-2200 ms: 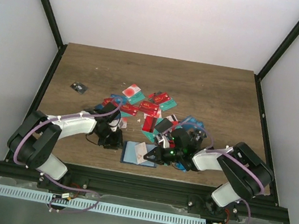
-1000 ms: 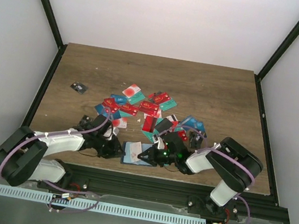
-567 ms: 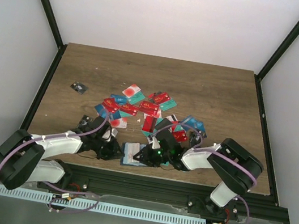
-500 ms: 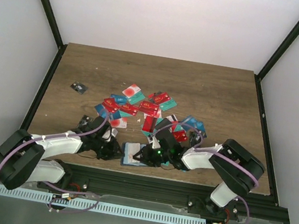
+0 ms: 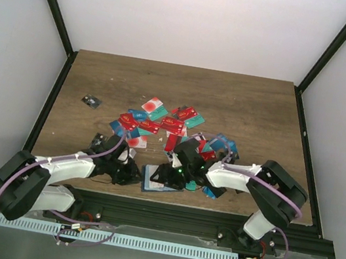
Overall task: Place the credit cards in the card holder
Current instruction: Insert the credit card into the card holder.
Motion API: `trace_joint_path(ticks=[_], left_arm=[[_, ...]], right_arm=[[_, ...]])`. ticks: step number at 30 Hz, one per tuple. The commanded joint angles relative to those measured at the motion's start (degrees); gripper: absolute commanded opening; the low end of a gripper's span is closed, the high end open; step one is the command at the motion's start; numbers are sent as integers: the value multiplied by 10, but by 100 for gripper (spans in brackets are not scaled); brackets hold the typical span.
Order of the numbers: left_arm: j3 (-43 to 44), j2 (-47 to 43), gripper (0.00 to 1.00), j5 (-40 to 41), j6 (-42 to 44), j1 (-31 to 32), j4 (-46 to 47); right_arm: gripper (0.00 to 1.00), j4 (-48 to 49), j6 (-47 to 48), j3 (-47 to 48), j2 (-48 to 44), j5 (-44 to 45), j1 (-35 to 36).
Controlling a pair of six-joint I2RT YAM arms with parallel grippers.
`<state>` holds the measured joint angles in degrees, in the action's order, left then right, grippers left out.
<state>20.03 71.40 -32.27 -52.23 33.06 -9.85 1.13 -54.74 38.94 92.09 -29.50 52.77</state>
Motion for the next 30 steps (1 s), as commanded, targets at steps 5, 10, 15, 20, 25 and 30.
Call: trace_joint_path(ticks=[5,10,15,20,25,30], left_arm=[[-22,3,25,62,-7,1,-48],[-26,-7,25,60,-19,2,-37],[-36,-15,24,56,-29,3,-24],[-43,-17,24,55,-38,4,-12],[-46,-24,24,53,-50,7,2],[-48,-37,22,58,-61,9,6]], right_arm=[[70,-150,57,95,69,57,45],[70,-206,67,155,109,76,66],[70,-240,68,197,140,73,76],[70,-267,63,236,165,53,89],[70,-282,51,266,187,37,95],[69,-346,36,325,225,35,95]])
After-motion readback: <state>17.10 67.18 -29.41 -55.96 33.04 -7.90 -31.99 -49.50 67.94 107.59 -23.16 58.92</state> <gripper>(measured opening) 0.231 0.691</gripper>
